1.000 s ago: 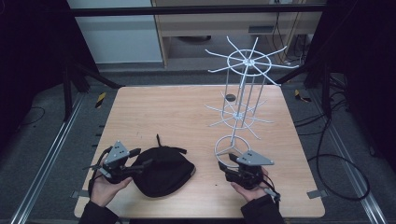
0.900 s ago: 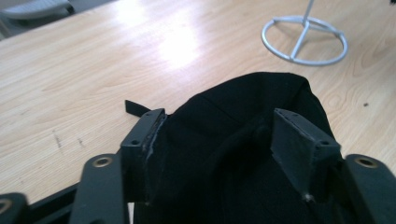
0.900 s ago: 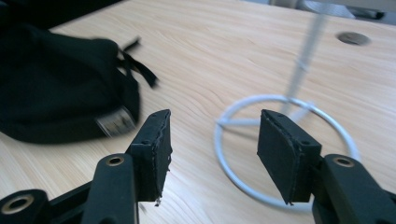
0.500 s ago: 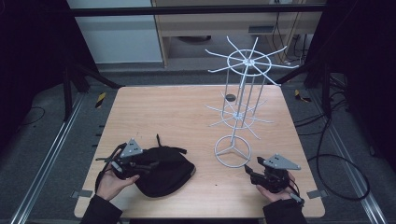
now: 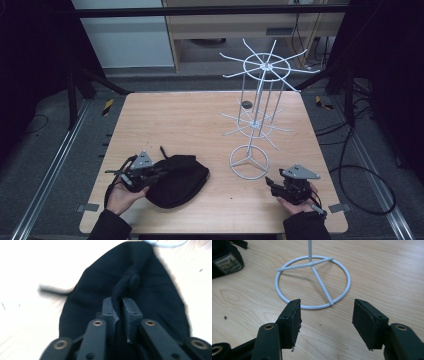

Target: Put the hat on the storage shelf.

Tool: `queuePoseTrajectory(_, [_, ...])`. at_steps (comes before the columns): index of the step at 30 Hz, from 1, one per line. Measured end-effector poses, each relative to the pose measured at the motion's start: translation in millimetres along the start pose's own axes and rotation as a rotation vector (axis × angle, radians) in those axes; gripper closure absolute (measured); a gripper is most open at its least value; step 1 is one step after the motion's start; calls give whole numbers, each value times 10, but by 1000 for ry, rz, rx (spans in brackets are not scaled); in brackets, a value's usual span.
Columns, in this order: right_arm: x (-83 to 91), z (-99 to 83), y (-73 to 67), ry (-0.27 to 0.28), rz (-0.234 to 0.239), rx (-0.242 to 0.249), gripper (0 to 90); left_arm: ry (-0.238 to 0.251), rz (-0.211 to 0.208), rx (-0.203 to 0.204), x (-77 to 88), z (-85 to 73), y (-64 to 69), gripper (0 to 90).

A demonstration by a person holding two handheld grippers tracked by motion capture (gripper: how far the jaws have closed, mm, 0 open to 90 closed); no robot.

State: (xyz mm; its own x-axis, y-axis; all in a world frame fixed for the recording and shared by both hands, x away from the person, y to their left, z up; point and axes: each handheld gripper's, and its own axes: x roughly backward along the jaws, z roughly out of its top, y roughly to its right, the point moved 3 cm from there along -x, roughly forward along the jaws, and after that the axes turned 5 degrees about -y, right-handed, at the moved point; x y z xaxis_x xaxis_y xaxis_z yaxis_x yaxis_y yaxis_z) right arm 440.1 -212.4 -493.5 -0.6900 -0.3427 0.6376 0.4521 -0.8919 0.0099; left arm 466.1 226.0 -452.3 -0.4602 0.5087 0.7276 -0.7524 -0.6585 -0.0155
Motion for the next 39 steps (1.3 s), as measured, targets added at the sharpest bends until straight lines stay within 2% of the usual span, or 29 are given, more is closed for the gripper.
queuePoseTrajectory(8, [-1, -20, 52, 0, -17, -18, 403, 101, 29, 0, 144, 42, 78, 856])
queuePoseTrajectory(14, [-1, -19, 72, 9, -26, -11, 401, 247, 14, 50, 308, 126, 135, 856])
queuePoseTrajectory(19, [8, -17, 81, 13, -28, -25, 399, 366, 10, 98, 467, 198, 179, 855])
queuePoseTrajectory(24, [8, -15, 99, 27, -41, -22, 397, 458, 11, 142, 611, 265, 204, 856])
queuePoseTrajectory(25, [6, -16, 103, 28, -43, -24, 397, 458, 11, 142, 611, 265, 204, 856])
queuePoseTrajectory(26, [4, -18, 103, 26, -43, -29, 396, 497, 10, 157, 675, 301, 211, 856])
queuePoseTrajectory(30, [1, -20, 106, 26, -48, -31, 395, 586, 7, 179, 853, 397, 219, 856])
queuePoseTrajectory(31, [1, -20, 106, 26, -48, -31, 395, 586, 7, 179, 853, 397, 219, 856])
queuePoseTrajectory(32, [2, -20, 107, 27, -50, -31, 394, 632, 15, 178, 947, 460, 226, 856])
queuePoseTrajectory(33, [1, -20, 107, 28, -51, -32, 394, 652, 17, 179, 982, 492, 227, 856])
queuePoseTrajectory(39, [-2, -24, 111, 29, -51, -30, 390, 731, 17, 185, 1105, 682, 252, 856])
